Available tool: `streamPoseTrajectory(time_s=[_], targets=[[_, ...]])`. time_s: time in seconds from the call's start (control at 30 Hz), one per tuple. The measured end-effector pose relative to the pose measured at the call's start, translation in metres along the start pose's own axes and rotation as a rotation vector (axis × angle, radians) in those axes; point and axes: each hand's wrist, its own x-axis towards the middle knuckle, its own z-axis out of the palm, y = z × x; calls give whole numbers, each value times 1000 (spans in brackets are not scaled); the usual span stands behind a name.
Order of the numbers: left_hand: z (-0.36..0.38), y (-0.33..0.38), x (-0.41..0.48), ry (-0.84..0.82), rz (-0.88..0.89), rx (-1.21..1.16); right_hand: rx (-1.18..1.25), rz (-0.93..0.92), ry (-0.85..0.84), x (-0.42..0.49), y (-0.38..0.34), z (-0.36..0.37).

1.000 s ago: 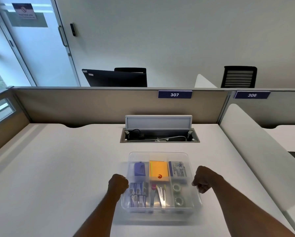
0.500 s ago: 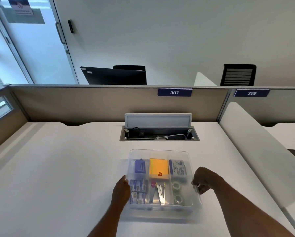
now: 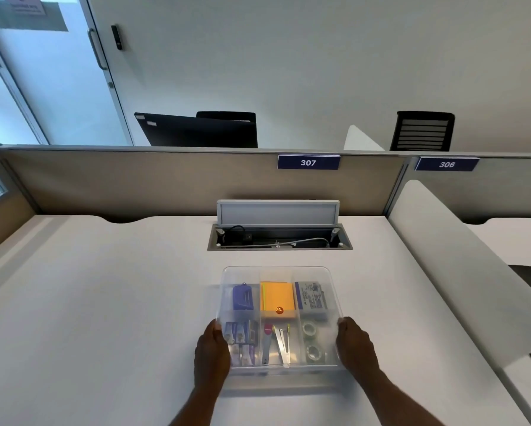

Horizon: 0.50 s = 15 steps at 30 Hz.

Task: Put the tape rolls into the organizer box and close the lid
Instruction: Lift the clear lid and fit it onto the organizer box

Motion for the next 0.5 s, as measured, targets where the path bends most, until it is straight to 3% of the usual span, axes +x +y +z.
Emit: streamPoseTrajectory(time_s=[0.17,0.4,0.5], targets=[[0,1,-1,-41,-36,6,1,1,10,1,0,1],[-24,10,24,-249,-76,37,8,61,-245,24,-3,-27],[-32,19,41,-247,-108,-15,43,74,-242,42,-13,-38]])
